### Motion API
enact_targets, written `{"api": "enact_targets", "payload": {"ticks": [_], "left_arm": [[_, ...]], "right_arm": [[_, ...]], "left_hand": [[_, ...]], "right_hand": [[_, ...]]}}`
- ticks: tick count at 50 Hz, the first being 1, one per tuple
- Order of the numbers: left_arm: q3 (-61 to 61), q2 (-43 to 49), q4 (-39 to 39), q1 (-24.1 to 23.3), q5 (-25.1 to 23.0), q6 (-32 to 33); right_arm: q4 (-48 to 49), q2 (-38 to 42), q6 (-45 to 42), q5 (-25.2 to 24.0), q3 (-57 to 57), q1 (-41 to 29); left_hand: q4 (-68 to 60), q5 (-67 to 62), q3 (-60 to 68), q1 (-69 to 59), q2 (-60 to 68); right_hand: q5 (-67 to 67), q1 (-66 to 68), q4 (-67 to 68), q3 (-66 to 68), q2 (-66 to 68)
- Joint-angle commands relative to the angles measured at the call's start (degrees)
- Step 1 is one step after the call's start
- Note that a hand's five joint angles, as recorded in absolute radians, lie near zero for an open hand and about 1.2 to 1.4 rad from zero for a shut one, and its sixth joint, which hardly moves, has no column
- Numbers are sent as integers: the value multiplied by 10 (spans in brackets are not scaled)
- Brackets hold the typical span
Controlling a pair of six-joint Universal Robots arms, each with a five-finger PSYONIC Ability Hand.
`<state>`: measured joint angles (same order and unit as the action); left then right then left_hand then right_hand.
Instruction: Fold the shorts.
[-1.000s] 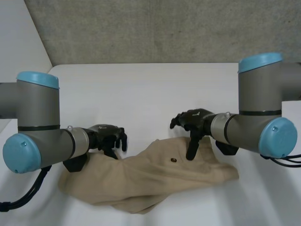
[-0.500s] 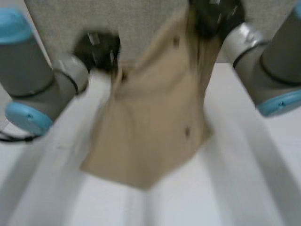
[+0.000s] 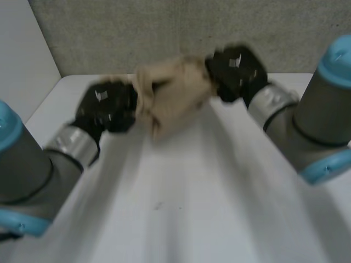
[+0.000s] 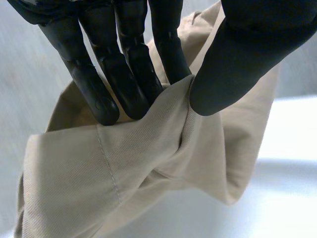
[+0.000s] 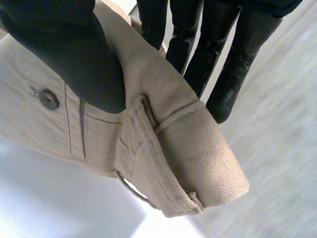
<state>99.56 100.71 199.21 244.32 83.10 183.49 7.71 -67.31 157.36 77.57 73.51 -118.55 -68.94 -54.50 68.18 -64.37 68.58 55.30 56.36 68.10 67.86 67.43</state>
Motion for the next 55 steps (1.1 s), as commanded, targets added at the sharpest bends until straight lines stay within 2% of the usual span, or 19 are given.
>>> {"api": "enact_targets", "payload": {"ticks": [1,3,6,9,13,18,24,30,37,41,43,51,55], "left_arm": [[72,45,-75,-10,0,2],[70,47,-127,-17,-1,2],[58,35,-179,-17,-1,1],[45,-1,-196,-10,0,-1],[38,-30,-190,21,0,-3],[36,-33,-170,48,0,-23],[34,-16,-170,48,-2,-73],[18,49,-171,32,-22,-107],[-20,109,-170,-9,-16,-108],[-43,138,-167,-10,-13,-105],[-53,148,-167,-10,-7,-105],[-105,196,-165,-11,73,-100],[-111,201,-161,-10,78,-100]], "right_arm": [[-21,32,-13,-11,116,8],[-20,32,-16,-18,133,8],[-20,28,-16,-35,159,9],[-20,26,-15,-46,175,11],[-23,7,-14,-51,190,30],[-21,-14,-11,-61,215,45],[-17,-15,-6,-85,231,65],[-18,-14,-6,-86,231,72],[-17,-14,-6,-86,232,71],[-18,-14,-6,-86,232,71],[-18,-14,-6,-85,233,71],[-19,-14,-7,-85,233,71],[-19,-14,-7,-86,233,71]], "left_hand": [[29,-16,-21,-17,-25],[108,63,-100,62,-104],[158,114,-151,112,-155],[249,204,-241,203,-245],[291,247,-284,245,-288],[290,245,-282,244,-286],[278,233,-270,232,-274],[276,232,-268,230,-272],[278,233,-270,232,-274],[276,232,-268,230,-272],[274,230,-267,229,-271],[227,183,-220,182,-224],[214,169,-206,168,-210]], "right_hand": [[147,236,119,121,126],[147,236,119,121,126],[147,236,119,121,126],[147,236,119,121,126],[147,236,119,121,126],[147,236,119,121,126],[147,236,119,121,126],[147,236,119,121,126],[147,236,119,121,126],[147,236,119,121,126],[147,236,119,121,126],[147,236,119,121,126],[147,236,119,121,126]]}}
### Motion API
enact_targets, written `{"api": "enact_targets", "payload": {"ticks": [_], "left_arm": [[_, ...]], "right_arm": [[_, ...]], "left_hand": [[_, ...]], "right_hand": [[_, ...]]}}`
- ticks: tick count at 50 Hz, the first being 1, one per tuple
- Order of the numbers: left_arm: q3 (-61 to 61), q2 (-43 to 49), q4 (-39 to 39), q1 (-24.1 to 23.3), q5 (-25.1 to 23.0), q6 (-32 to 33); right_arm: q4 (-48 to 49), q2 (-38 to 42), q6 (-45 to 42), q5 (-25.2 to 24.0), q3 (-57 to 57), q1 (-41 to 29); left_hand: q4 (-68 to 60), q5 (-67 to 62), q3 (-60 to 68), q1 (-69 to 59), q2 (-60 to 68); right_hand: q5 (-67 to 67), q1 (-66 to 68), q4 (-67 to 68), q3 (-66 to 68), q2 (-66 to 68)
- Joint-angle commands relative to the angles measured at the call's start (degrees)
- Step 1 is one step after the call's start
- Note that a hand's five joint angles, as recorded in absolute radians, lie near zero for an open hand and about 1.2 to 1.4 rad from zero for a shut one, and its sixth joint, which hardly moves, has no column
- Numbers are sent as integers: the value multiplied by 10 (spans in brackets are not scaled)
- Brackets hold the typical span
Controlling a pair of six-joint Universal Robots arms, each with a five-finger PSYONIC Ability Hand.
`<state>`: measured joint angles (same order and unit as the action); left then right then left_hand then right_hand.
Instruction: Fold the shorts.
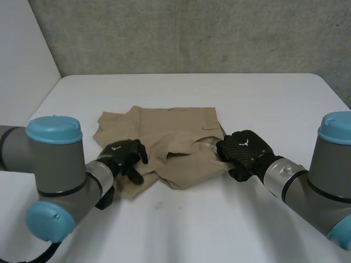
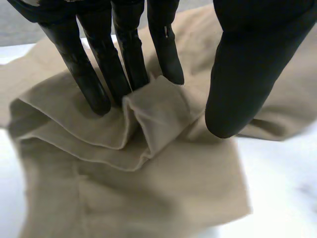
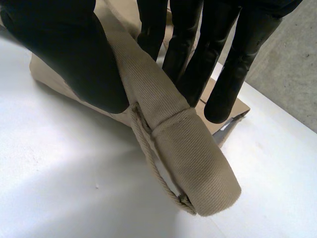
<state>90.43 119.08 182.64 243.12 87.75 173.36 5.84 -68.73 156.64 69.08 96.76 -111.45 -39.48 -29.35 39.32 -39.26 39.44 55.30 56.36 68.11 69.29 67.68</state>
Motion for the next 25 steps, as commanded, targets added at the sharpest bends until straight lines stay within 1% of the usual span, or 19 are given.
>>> {"api": "enact_targets", "payload": {"ticks": [1,7,14,19,21,25], "left_arm": [[-19,19,8,2,32,1],[-13,17,29,3,32,1],[-14,14,32,7,33,2],[-13,12,33,9,33,16],[-10,8,33,11,33,35],[-1,-17,38,20,32,68]], "right_arm": [[0,0,0,-1,0,1],[0,0,0,-2,0,2],[1,0,-1,-1,-1,2],[1,0,-1,3,-6,2],[0,-1,-1,4,-10,2],[0,-2,-4,7,-19,2]], "left_hand": [[-81,-82,82,-83,81],[-86,-87,87,-88,86],[-99,-101,101,-101,100],[-178,-179,180,-180,179],[-239,-240,240,-241,239],[-274,-275,276,-276,275]], "right_hand": [[147,236,119,107,123],[147,236,119,107,123],[147,236,119,107,123],[147,236,119,107,123],[147,236,119,107,123],[147,236,119,107,123]]}}
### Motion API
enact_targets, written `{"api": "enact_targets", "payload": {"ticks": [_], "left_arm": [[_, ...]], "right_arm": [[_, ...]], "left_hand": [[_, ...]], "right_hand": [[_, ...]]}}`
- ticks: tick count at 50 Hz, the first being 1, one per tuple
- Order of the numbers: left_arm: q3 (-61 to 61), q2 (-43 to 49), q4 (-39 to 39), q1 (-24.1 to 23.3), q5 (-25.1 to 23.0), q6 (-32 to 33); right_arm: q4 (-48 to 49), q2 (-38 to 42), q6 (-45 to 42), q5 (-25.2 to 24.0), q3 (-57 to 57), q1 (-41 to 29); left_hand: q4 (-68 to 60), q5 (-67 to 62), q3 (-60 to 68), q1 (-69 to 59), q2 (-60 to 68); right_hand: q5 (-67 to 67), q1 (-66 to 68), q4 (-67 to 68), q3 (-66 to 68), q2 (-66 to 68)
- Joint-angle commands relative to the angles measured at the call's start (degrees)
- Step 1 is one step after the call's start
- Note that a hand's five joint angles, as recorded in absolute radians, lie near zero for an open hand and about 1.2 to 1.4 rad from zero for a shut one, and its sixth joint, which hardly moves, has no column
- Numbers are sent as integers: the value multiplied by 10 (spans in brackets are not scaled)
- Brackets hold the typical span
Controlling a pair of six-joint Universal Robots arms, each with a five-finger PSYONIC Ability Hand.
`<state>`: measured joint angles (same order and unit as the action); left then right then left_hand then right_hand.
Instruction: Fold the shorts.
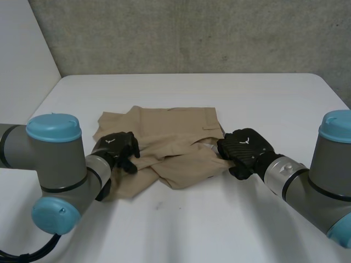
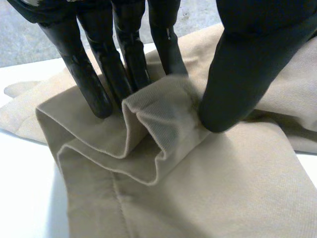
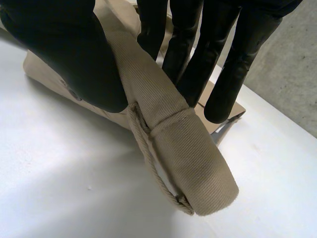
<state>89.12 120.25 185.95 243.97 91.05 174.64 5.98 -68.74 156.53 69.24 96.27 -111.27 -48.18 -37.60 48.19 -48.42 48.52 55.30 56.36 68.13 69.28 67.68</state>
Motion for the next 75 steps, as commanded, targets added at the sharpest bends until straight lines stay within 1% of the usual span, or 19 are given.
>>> {"api": "enact_targets", "payload": {"ticks": [1,4,9,14,19,24,29,32,38,44,49,51,52,53,56,58,61,66,75], "left_arm": [[17,-34,7,13,-1,61],[25,-47,23,18,-2,89],[33,-73,25,27,-5,130],[35,-176,-9,31,-10,174],[-3,-326,-66,27,-70,176],[-46,-406,-81,40,-123,149],[-53,-401,-106,63,-138,113],[-46,-357,-117,80,-143,104],[-49,-227,-118,81,-147,105],[-139,-101,-113,76,-145,107],[-304,-24,-91,73,-131,104],[-392,-9,-50,62,-111,105],[-409,-8,-34,60,-104,105],[-445,-10,10,55,-85,104],[-466,-18,87,54,-53,102],[-457,-47,156,46,-33,103],[-417,-104,210,35,-31,103],[-330,-135,215,34,-33,101],[-99,-143,199,34,-54,82]], "right_arm": [[-4,-2,-3,5,-18,0],[-8,-3,-2,6,-28,0],[-32,-6,-7,6,-49,-1],[-156,-66,-23,0,-130,1],[-242,-115,-33,5,-234,2],[-305,-147,-37,8,-320,18],[-331,-121,-65,10,-347,37],[-334,-95,-90,12,-341,25],[-327,-22,-131,34,-318,-4],[-247,59,-129,87,-332,-21],[-34,82,-127,159,-358,-31],[45,79,-127,171,-366,-33],[124,74,-128,177,-368,-33],[163,70,-128,177,-369,-33],[289,43,-127,171,-364,-34],[332,34,-127,162,-360,-34],[349,22,-122,136,-353,-34],[310,12,-118,119,-329,-33],[143,19,-112,92,-212,-26]], "left_hand": [[-197,-203,197,-195,194],[-318,-324,318,-315,314],[-318,-324,318,-316,315],[-318,-324,318,-316,315],[-318,-324,318,-316,315],[-318,-324,318,-316,315],[-318,-324,318,-316,315],[-318,-324,318,-316,315],[-318,-324,318,-316,315],[-318,-324,318,-316,315],[-318,-324,318,-316,315],[-318,-324,318,-316,315],[-318,-324,318,-316,315],[-318,-324,318,-316,315],[-318,-324,318,-316,315],[-318,-324,318,-316,315],[-318,-324,318,-316,315],[-318,-324,318,-316,315],[-318,-324,318,-316,315]], "right_hand": [[147,236,119,107,123],[147,236,119,107,123],[147,236,119,107,123],[147,236,119,107,123],[147,236,119,107,123],[147,236,119,107,123],[147,236,119,107,123],[147,236,119,107,123],[147,236,119,107,123],[147,236,119,107,123],[147,236,119,107,123],[147,236,119,107,123],[147,236,119,107,123],[147,236,119,107,123],[147,236,119,107,123],[147,236,119,107,123],[147,236,119,107,123],[147,236,119,107,123],[147,236,119,107,123]]}}
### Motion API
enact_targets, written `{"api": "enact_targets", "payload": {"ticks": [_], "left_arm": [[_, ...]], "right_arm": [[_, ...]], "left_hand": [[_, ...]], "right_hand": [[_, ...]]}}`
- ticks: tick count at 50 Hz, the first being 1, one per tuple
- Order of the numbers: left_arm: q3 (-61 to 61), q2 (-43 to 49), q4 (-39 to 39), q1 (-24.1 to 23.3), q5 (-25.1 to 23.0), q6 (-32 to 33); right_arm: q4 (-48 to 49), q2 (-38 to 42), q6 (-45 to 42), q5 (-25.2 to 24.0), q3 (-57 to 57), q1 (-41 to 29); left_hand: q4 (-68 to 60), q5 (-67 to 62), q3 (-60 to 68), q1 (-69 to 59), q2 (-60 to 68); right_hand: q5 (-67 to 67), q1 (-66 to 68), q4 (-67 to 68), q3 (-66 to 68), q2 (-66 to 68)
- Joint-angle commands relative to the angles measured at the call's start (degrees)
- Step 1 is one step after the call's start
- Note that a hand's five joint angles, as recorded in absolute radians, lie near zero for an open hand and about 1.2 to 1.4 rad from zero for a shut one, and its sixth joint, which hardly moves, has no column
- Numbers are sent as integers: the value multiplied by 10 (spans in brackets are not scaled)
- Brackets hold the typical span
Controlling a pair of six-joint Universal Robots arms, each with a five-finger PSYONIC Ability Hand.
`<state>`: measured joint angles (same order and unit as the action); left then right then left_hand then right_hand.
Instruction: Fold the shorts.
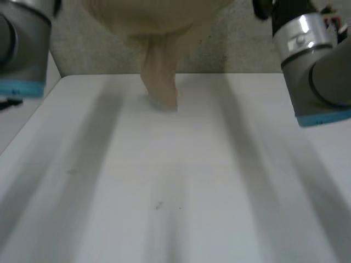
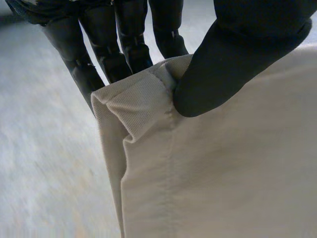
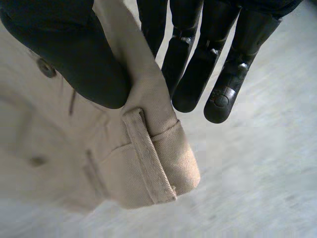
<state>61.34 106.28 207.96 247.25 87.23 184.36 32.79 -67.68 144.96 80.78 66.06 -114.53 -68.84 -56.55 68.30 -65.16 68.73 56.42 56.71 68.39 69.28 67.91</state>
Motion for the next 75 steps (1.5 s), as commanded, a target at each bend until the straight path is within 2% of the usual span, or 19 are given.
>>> {"api": "enact_targets", "payload": {"ticks": [1,7,10,12,14,17,20,25,31,36,45,49,64,75], "left_arm": [[199,-3,-23,1,-17,-17],[326,-2,-26,1,-41,-20],[373,-5,-27,1,-58,-19],[398,-18,-33,0,-67,-18],[410,-33,-39,0,-71,-19],[432,-57,-53,-1,-76,-19],[447,-81,-61,-2,-80,-19],[469,-113,-63,-5,-80,-19],[482,-124,-64,-4,-80,-19],[482,-123,-64,2,-80,-21],[480,-122,-63,5,-80,-22],[480,-122,-63,5,-80,-23],[481,-122,-63,8,-80,-23],[476,-124,-62,22,-80,-23]], "right_arm": [[-140,10,2,-33,109,7],[-195,22,0,-64,239,7],[-209,19,6,-61,287,9],[-216,16,8,-60,306,14],[-240,-9,11,-58,326,29],[-278,-60,36,-64,336,43],[-311,-103,110,-73,332,60],[-343,-124,257,-105,297,104],[-411,-120,327,-140,266,137],[-430,-76,314,-147,263,137],[-382,-5,183,-141,265,135],[-378,26,154,-140,250,128],[-379,124,202,-137,145,84],[-379,154,198,-136,133,73]], "left_hand": [[-112,-134,117,-148,113],[-112,-134,117,-148,113],[-112,-134,117,-148,113],[-112,-134,117,-148,113],[-112,-134,117,-148,113],[-112,-134,117,-148,113],[-112,-134,117,-148,113],[-112,-134,117,-148,113],[-112,-134,117,-148,113],[-112,-134,117,-148,113],[-112,-134,117,-148,113],[-112,-134,117,-148,113],[-112,-134,117,-148,113],[-112,-134,117,-148,113]], "right_hand": [[136,233,116,107,121],[136,233,116,107,121],[136,233,116,107,121],[-24,73,-44,-53,-39],[-274,-177,-294,-303,-289],[-304,-207,-324,-333,-319],[-355,-258,-374,-383,-370],[-351,-254,-371,-380,-366],[-382,-285,-401,-410,-397],[-400,-303,-420,-429,-415],[-377,-280,-396,-405,-392],[-345,-248,-365,-373,-360],[-261,-163,-280,-289,-275],[-259,-162,-279,-288,-274]]}}
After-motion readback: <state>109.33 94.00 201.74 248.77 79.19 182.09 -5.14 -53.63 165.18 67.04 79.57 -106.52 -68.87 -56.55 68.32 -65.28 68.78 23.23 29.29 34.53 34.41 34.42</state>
